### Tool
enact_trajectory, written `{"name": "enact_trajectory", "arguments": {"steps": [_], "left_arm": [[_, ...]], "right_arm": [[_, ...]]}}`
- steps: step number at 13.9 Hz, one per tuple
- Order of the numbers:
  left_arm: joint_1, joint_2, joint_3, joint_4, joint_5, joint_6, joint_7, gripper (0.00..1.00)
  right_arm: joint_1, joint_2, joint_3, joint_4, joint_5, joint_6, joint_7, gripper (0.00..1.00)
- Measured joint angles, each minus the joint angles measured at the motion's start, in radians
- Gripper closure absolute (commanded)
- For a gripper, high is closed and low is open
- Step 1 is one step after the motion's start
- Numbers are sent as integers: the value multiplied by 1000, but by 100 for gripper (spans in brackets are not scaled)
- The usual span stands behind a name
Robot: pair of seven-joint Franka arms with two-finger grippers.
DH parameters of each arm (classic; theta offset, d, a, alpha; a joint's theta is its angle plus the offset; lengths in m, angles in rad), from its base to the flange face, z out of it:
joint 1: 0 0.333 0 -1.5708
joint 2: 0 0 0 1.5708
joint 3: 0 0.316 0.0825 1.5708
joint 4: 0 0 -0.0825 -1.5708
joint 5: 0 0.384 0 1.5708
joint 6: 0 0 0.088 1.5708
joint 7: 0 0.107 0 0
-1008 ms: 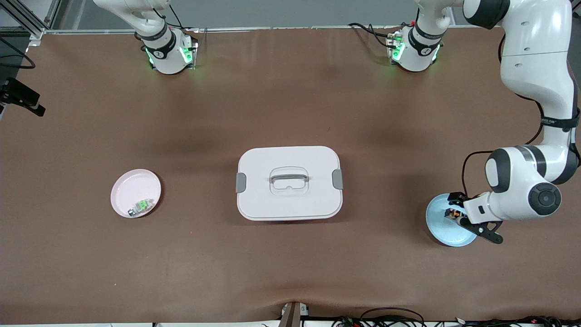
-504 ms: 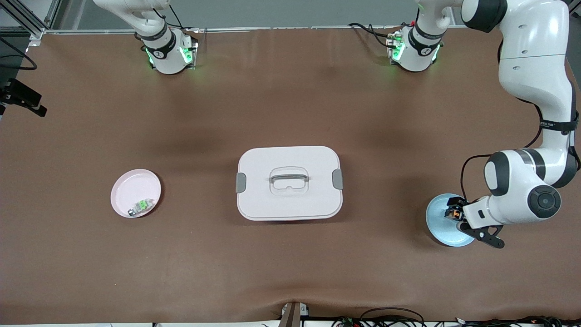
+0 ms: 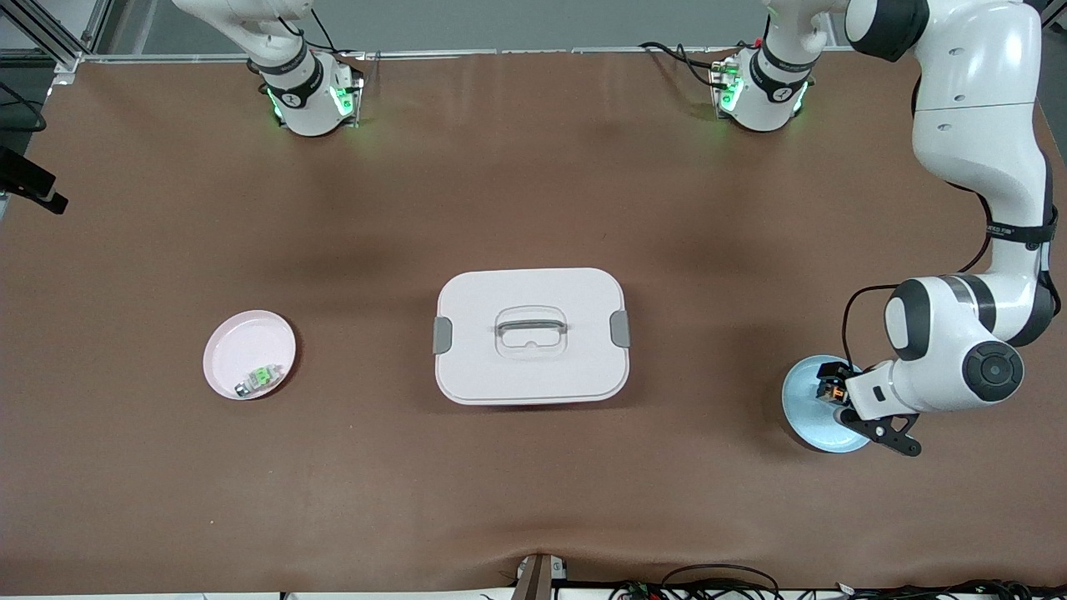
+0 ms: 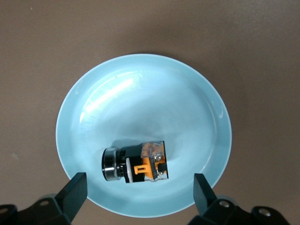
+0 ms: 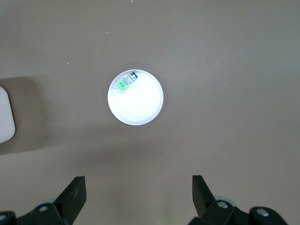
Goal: Transfer orange switch to right arm and place
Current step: 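Lower the left gripper over the switch and close on it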
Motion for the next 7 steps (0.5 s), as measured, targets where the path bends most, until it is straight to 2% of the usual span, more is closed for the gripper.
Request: {"name": "enact_trajectory", "arguments": {"steps": [7], "left_arm": [[17, 40, 0, 0, 0, 52, 0, 0]], "right_arm": [[37, 0, 15, 0, 2, 0, 13, 0]]}}
